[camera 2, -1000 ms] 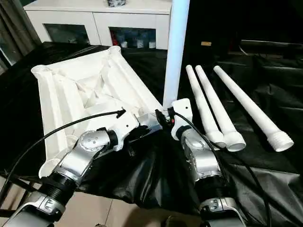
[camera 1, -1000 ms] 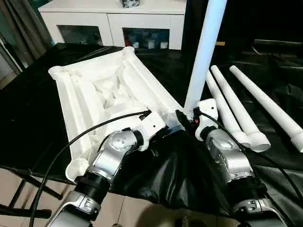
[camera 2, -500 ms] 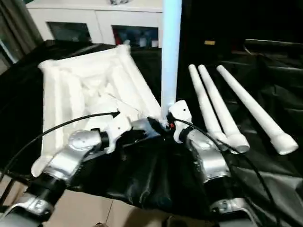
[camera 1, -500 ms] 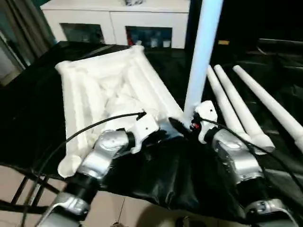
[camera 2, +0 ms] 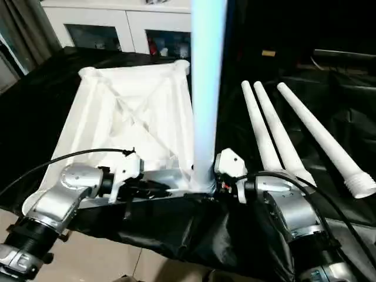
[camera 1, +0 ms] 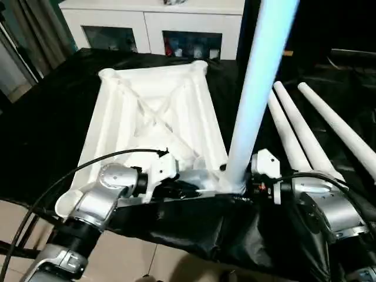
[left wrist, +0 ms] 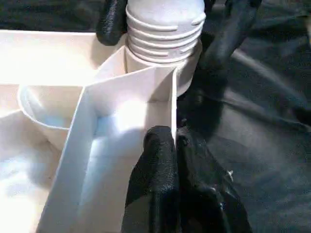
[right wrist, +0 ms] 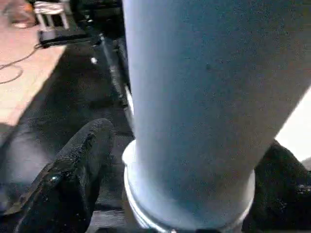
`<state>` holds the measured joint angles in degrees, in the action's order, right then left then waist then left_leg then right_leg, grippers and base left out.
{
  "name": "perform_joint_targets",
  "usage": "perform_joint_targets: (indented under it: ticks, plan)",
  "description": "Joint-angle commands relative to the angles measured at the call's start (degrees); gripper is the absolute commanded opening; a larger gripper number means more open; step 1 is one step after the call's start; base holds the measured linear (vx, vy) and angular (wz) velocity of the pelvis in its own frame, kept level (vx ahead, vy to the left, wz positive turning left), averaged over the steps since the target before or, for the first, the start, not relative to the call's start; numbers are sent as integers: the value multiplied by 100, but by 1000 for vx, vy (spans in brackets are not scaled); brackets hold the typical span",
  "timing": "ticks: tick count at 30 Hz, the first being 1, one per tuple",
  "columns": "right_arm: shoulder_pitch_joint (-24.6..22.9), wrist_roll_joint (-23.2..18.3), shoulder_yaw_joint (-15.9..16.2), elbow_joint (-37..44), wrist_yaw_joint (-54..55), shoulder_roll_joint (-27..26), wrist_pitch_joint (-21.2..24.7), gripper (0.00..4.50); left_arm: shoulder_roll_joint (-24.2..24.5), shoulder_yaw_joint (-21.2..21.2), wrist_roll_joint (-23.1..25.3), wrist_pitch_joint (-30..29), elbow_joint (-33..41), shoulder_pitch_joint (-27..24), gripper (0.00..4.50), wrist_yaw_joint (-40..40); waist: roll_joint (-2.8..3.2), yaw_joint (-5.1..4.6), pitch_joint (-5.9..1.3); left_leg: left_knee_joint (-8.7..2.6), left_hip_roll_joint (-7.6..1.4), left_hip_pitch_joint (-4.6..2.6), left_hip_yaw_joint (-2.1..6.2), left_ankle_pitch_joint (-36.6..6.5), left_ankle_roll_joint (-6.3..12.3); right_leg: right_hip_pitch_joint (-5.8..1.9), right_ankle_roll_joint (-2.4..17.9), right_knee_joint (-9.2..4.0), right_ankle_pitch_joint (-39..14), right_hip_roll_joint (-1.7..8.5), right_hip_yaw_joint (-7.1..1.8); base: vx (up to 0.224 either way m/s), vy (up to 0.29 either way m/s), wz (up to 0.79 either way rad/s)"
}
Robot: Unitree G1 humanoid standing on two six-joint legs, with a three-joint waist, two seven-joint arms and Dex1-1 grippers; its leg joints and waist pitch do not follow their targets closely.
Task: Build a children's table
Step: Rotate leg to tighten
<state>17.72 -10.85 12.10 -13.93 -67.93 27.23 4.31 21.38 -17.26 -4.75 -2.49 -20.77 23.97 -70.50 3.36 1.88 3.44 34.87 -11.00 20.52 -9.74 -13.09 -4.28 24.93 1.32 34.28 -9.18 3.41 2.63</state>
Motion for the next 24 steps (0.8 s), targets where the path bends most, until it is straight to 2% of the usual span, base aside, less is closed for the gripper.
perform_joint_targets:
  ticks: [1,3,5,7,8,15,18,20,21,23,24]
  plan:
    - [-43,-31,276,157,-251,-18,35,361,-5,178,-299,83,185,132,0,-69,-98,0,-345,-385,-166,35,0,-495,739,-425,1392,-378,-1125,358,-217,0,0,0]
    - [-29,-31,307,156,-293,-7,87,361,37,197,-296,103,122,154,0,-136,-85,6,-351,-381,-162,28,0,-444,731,-424,1396,-368,-1044,351,-216,0,0,0]
    - [-32,-33,319,166,-297,-5,98,321,42,199,-298,103,116,155,0,-147,-87,11,-357,-376,-163,40,2,-384,746,-436,1417,-354,-926,353,-216,0,0,0]
    - [-51,-48,344,208,-318,2,135,320,51,196,-304,91,121,153,0,-162,-88,13,-361,-372,-164,40,3,-323,774,-436,1453,-342,-788,351,-212,0,0,0]
    - [-64,-49,350,228,-335,0,154,298,54,192,-309,83,124,151,0,-169,-86,17,-362,-372,-164,37,3,-324,776,-436,1456,-344,-794,350,-211,0,0,0]
    - [-121,-113,302,259,-179,-138,328,273,-31,197,-291,42,167,120,0,-67,-92,21,-357,-371,-157,49,-1,-356,743,-443,1415,-355,-925,353,-212,0,0,0]
    - [-127,-90,245,244,252,-383,517,273,-227,230,-132,-13,88,173,0,390,-96,14,-356,-377,-155,45,6,-371,700,-442,1392,-360,-965,349,-209,0,0,0]
    - [-76,31,178,104,676,-609,409,273,-409,262,-15,-28,14,234,0,755,-100,-6,-346,-382,-145,46,4,-435,635,-436,1339,-387,-1131,349,-209,0,0,0]
    - [1,119,72,-64,1153,-849,433,273,-562,268,107,-23,-48,286,0,1088,-104,-18,-337,-384,-129,34,-2,-515,570,-427,1287,-419,-1332,350,-208,0,0,0]
    - [118,233,-74,-302,1829,-1187,509,273,-790,279,251,-100,-109,348,0,1554,-125,-56,-327,-398,-112,66,8,-527,463,-440,1163,-434,-1563,346,-207,0,0,0]
    - [251,287,-263,-553,2544,-1557,623,273,-1067,308,350,-174,-131,397,0,2035,-118,-80,-320,-409,-102,64,21,-554,388,-438,1068,-454,-1740,345,-197,0,0,0]
